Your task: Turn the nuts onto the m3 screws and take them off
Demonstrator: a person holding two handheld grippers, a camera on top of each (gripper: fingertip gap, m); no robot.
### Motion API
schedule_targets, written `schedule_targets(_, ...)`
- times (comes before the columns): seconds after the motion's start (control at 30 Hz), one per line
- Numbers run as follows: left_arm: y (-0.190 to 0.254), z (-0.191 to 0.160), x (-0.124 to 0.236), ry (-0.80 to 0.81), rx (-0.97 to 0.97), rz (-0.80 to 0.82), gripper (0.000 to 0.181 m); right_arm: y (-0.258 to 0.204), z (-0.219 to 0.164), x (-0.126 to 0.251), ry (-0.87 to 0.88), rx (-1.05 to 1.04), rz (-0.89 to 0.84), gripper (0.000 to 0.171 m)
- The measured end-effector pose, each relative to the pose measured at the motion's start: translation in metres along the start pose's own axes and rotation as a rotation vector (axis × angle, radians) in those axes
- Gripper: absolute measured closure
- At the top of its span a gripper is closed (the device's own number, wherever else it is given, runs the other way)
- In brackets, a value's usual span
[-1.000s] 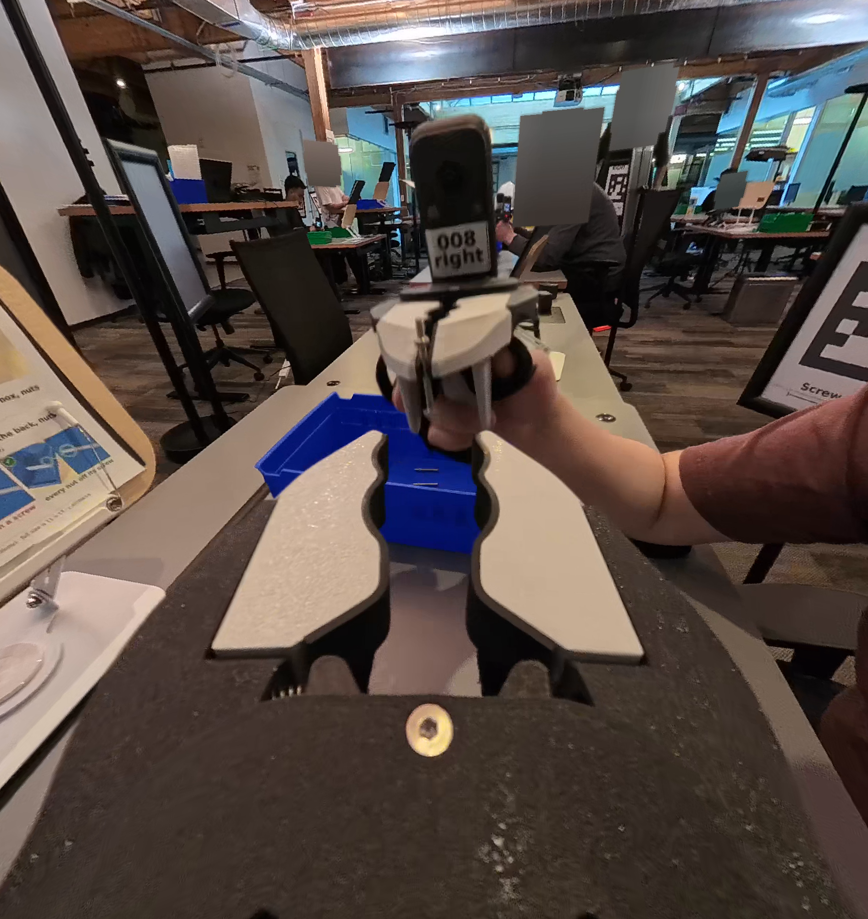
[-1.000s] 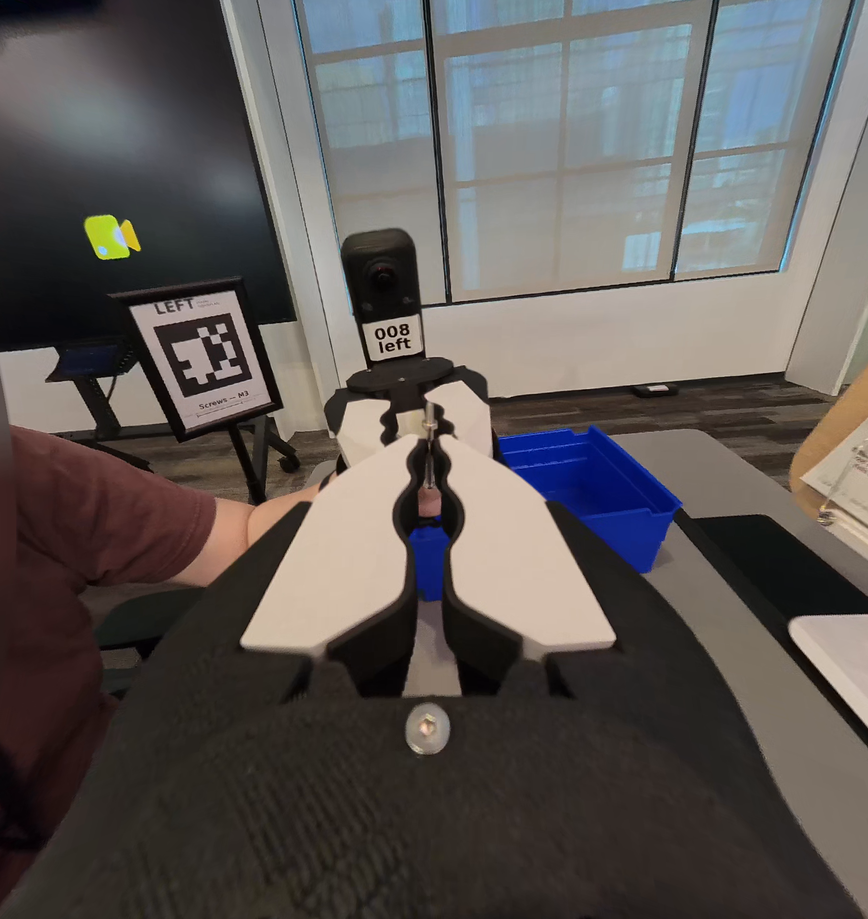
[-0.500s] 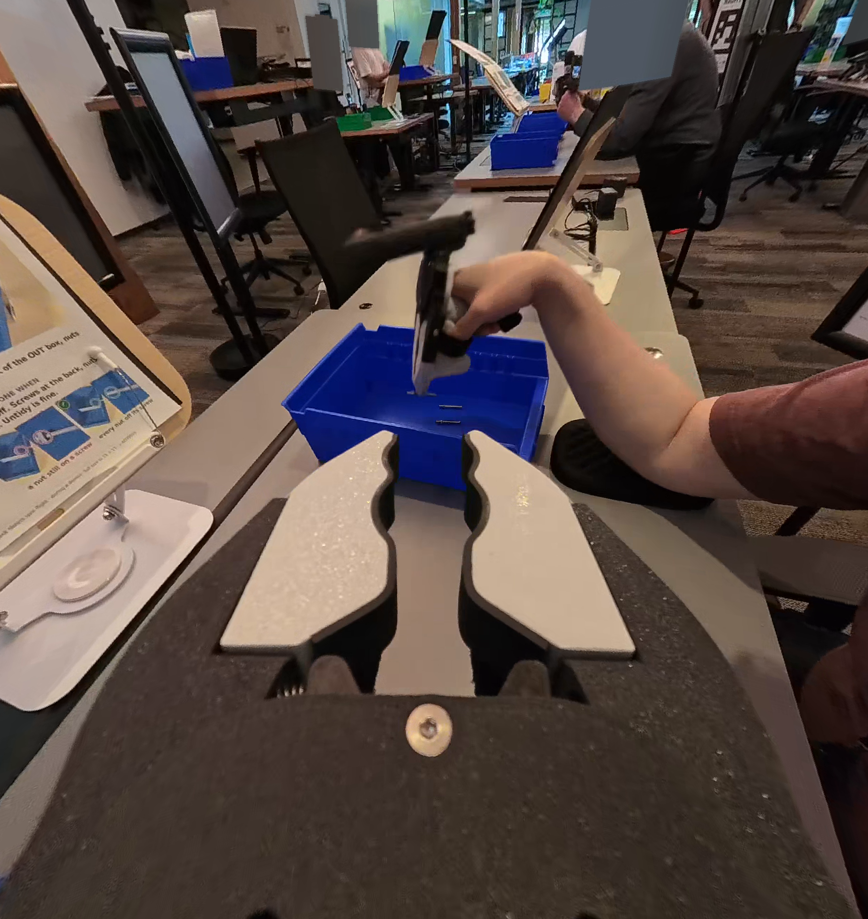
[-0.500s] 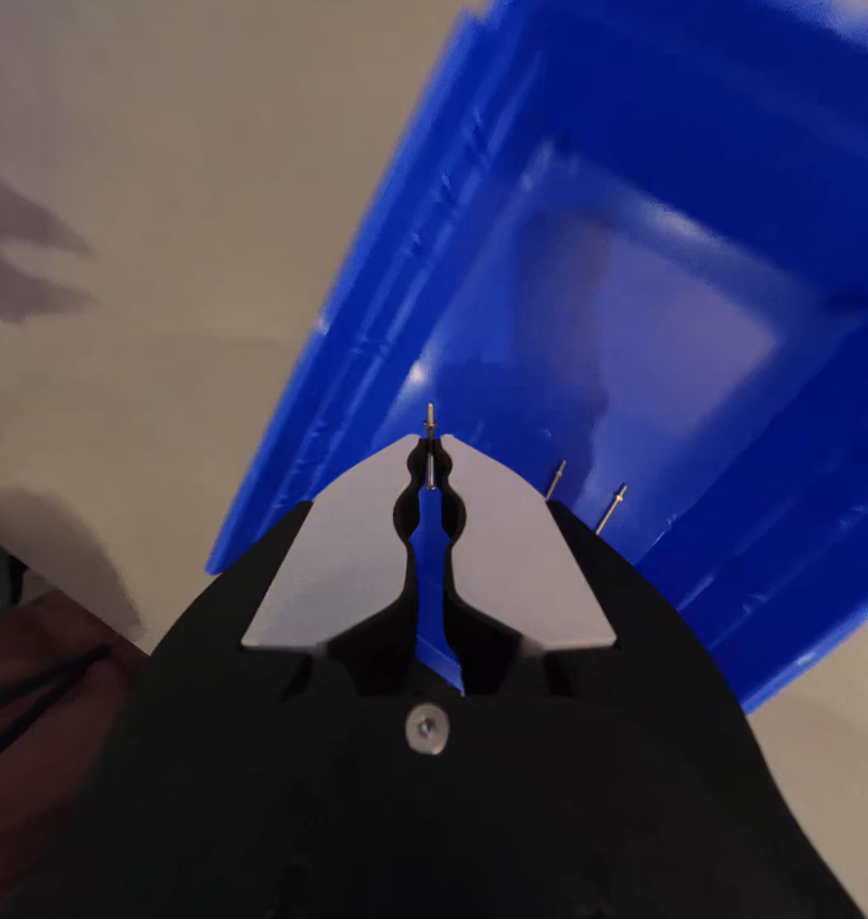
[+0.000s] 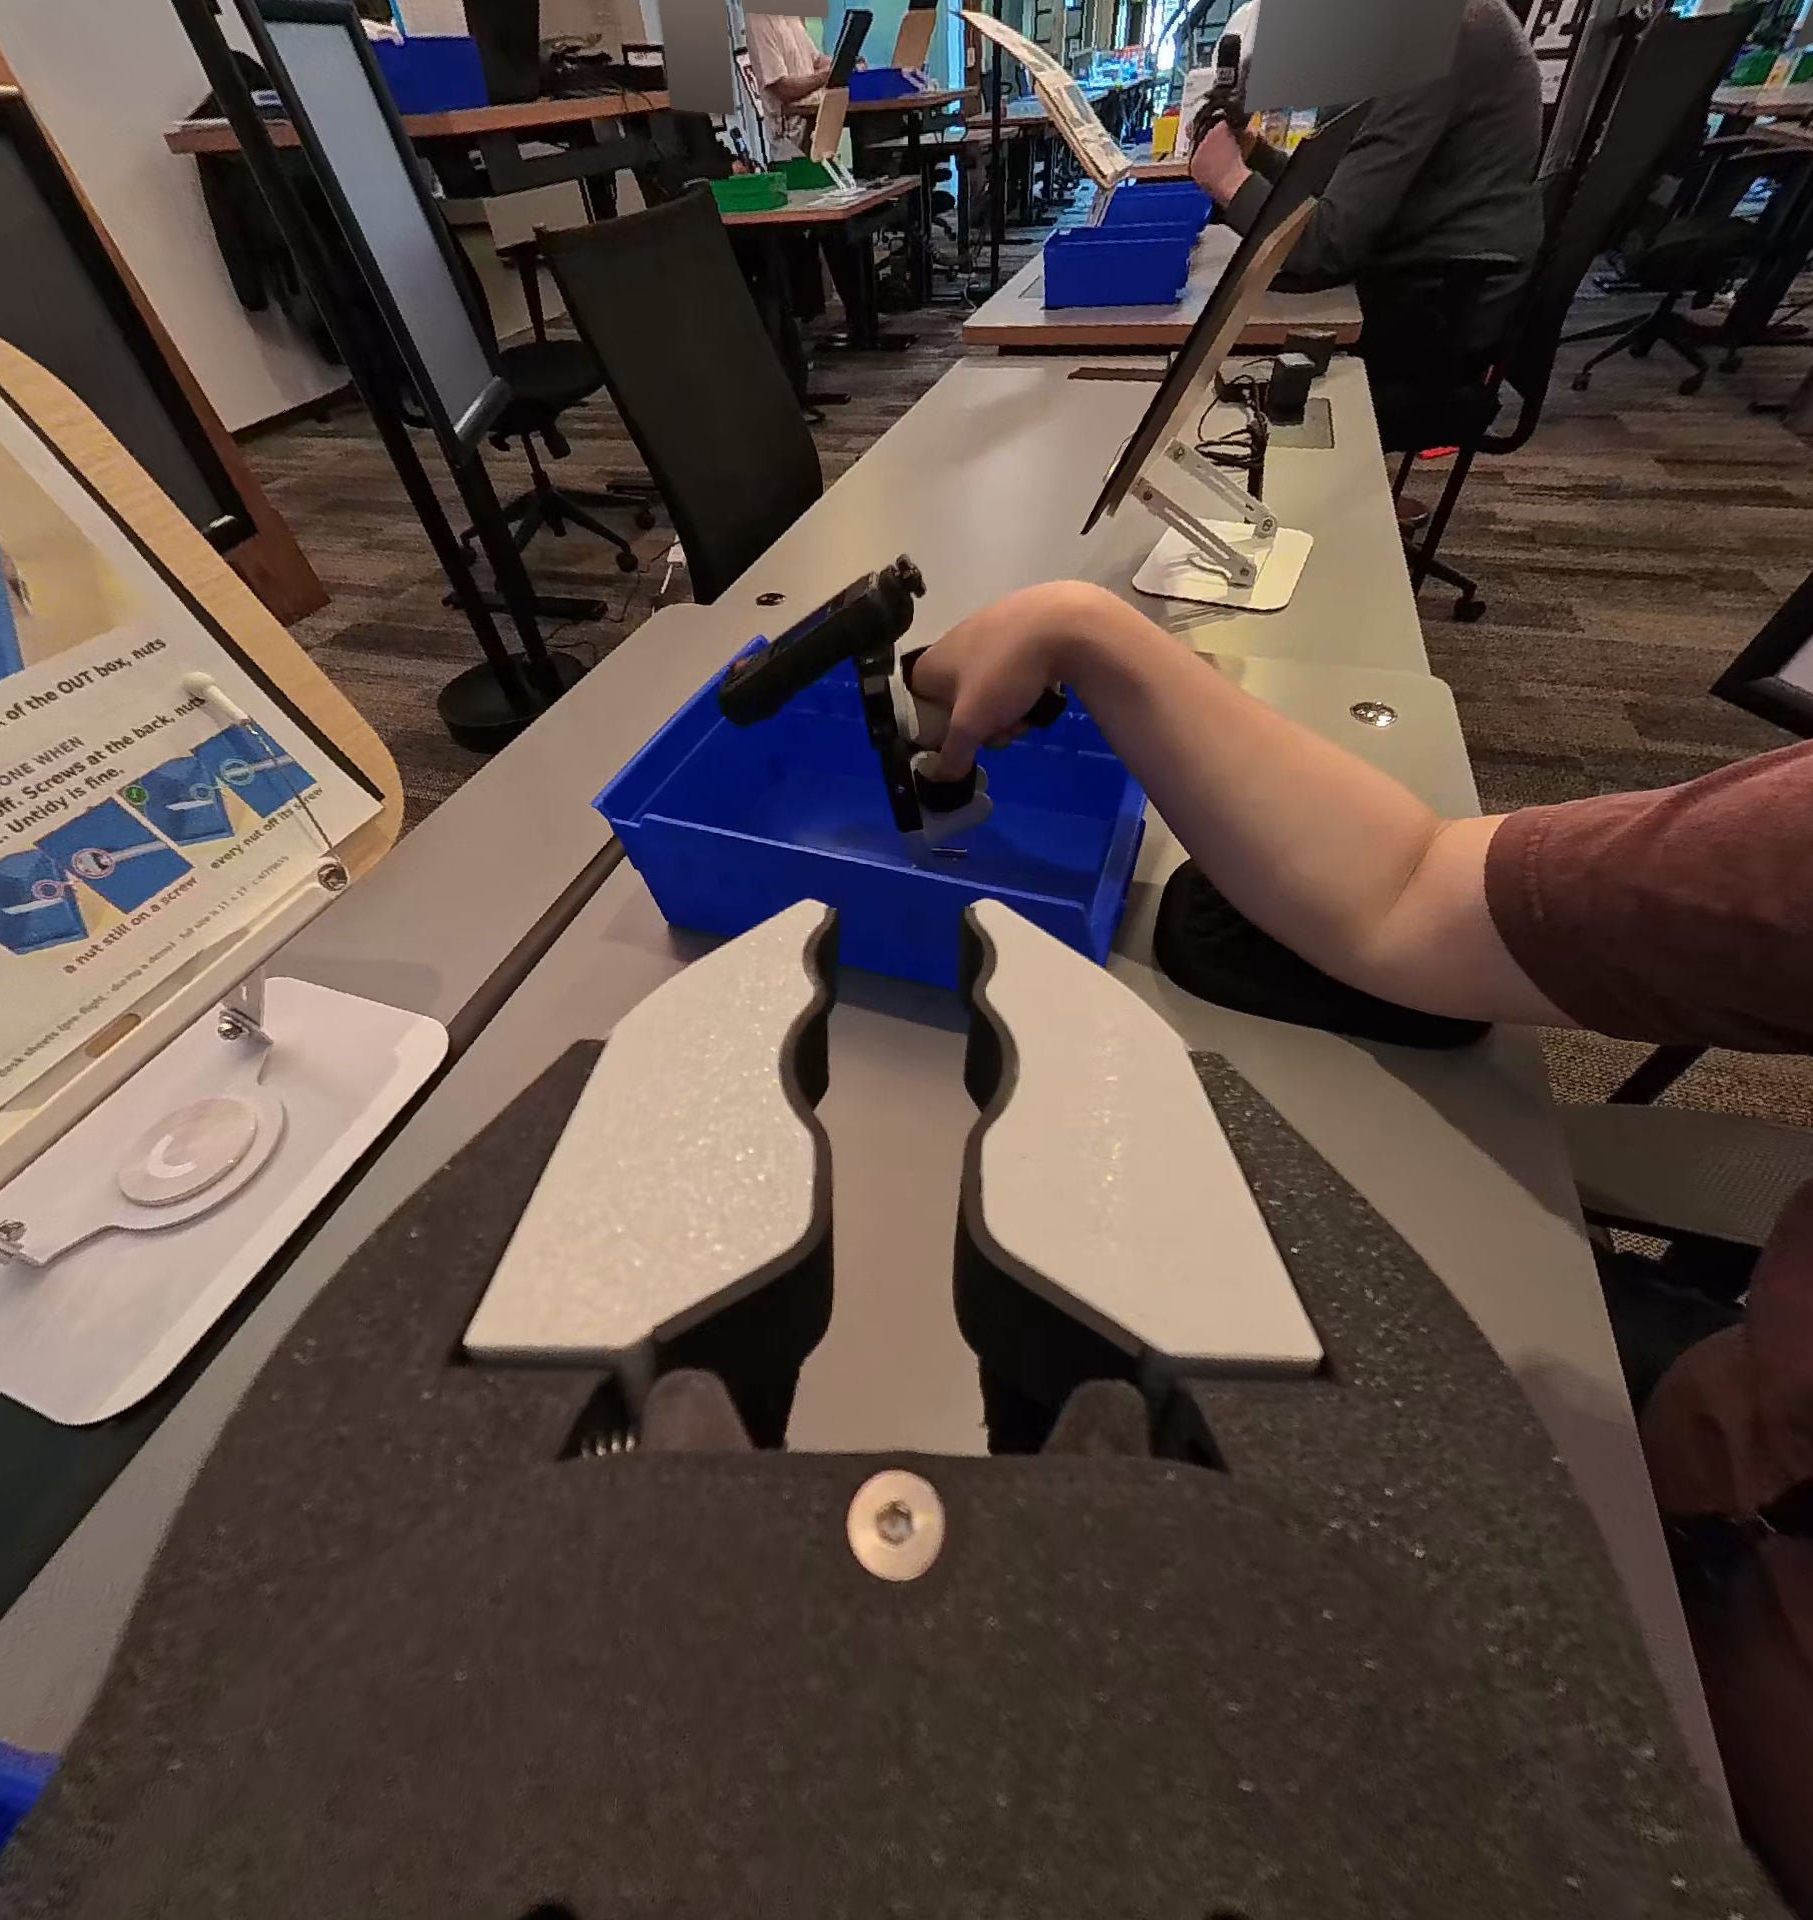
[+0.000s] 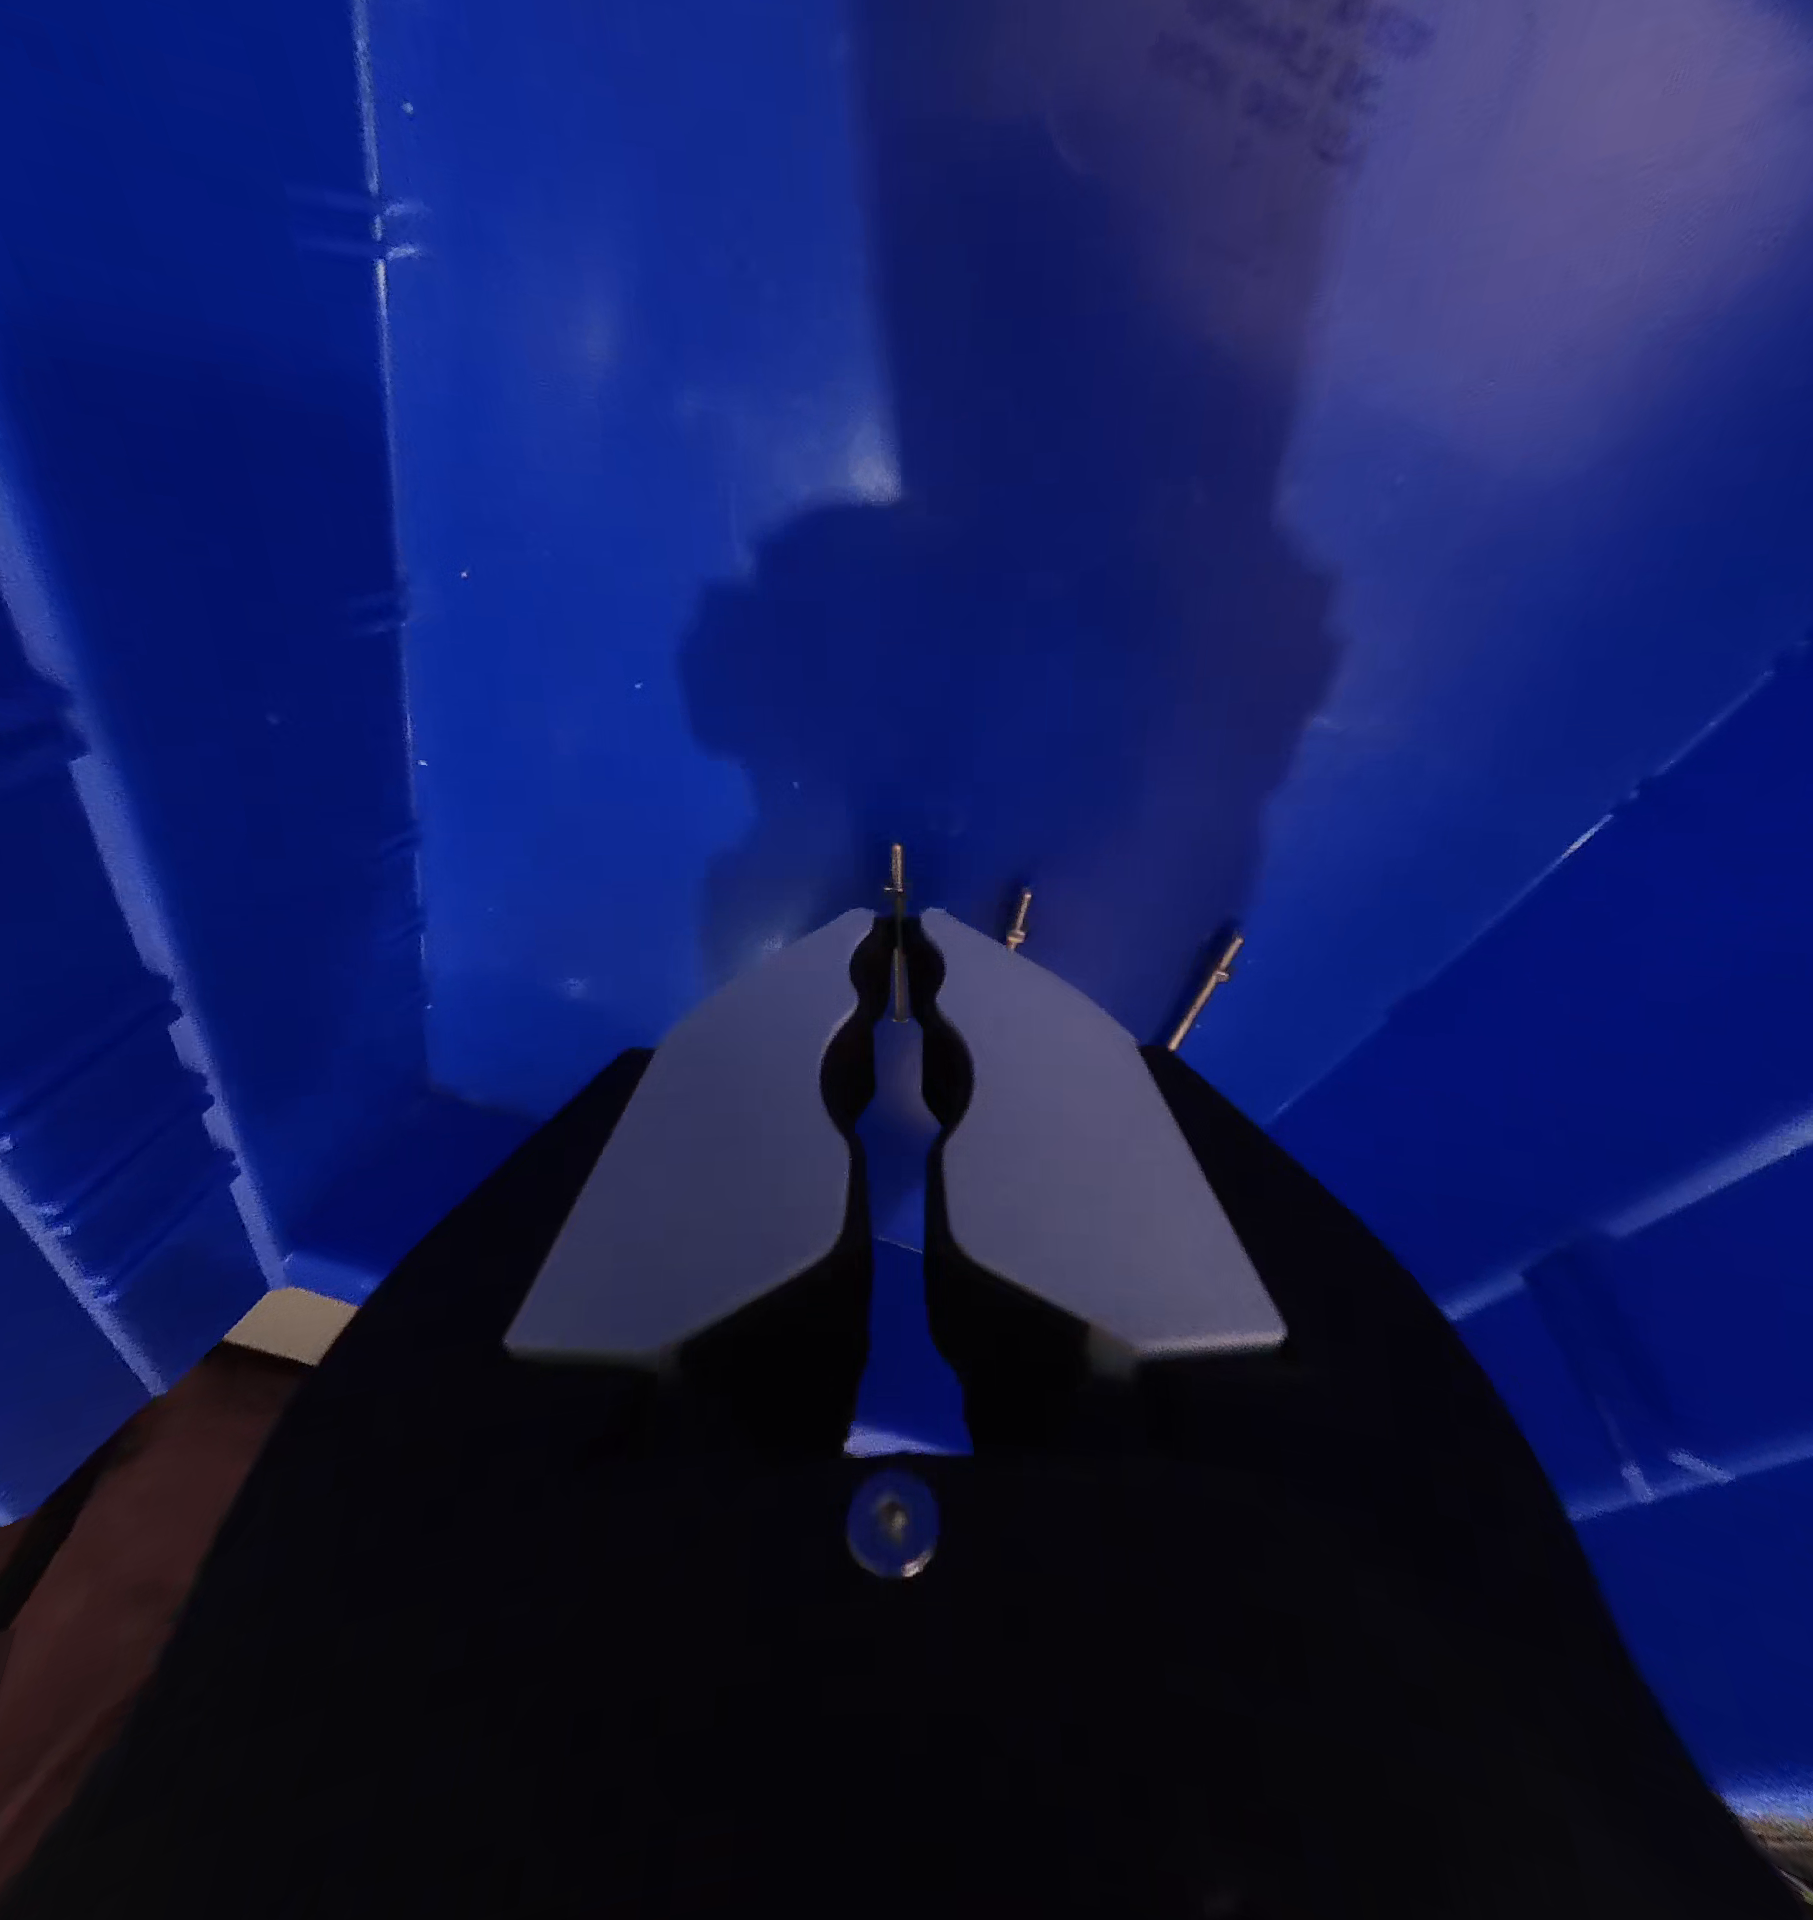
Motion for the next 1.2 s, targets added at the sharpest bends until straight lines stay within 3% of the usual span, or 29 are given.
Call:
schedule_targets(0.23, -0.002, 0.002, 0.003, 0.026, 0.011, 0.007, 0.161, -0.001, 0.001, -0.004, -0.040, 0.048, -0.024, 0.167)
schedule_targets(0.3, -0.003, 0.004, 0.006, 0.039, 0.015, 0.018, 0.161, -0.001, 0.001, -0.003, -0.050, 0.048, -0.014, 0.158)
schedule_targets(0.47, -0.006, 0.010, 0.017, 0.052, -0.001, 0.048, 0.162, -0.003, 0.003, 0.018, 0.035, 0.057, -0.019, 0.154)
schedule_targets(0.67, -0.011, 0.024, 0.049, 0.120, -0.030, 0.144, 0.161, -0.024, -0.006, 0.094, 0.432, 0.147, -0.047, 0.154)
schedule_targets(0.9, -0.018, 0.036, 0.092, 0.131, -0.039, 0.262, 0.155, -0.074, -0.019, 0.177, 1.076, 0.425, -0.016, 0.155)
schedule_targets(1.07, -0.029, 0.027, 0.127, -0.051, 0.032, 0.445, 0.153, -0.116, -0.026, 0.198, 1.396, 0.667, 0.169, 0.151)
schedule_targets(1.2, -0.037, 0.005, 0.147, -0.275, 0.151, 0.533, 0.153, -0.139, -0.020, 0.193, 1.425, 0.747, 0.219, 0.147)
Point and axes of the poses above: each gripper's, where its closed fingertips meet, x back along the fingers, z out of its top, y = z × x across the jaws, the point moved 10 cm from there along x, back along the fingers, and after that the axes turned 11 degrees about y, right-handed, at the moved point
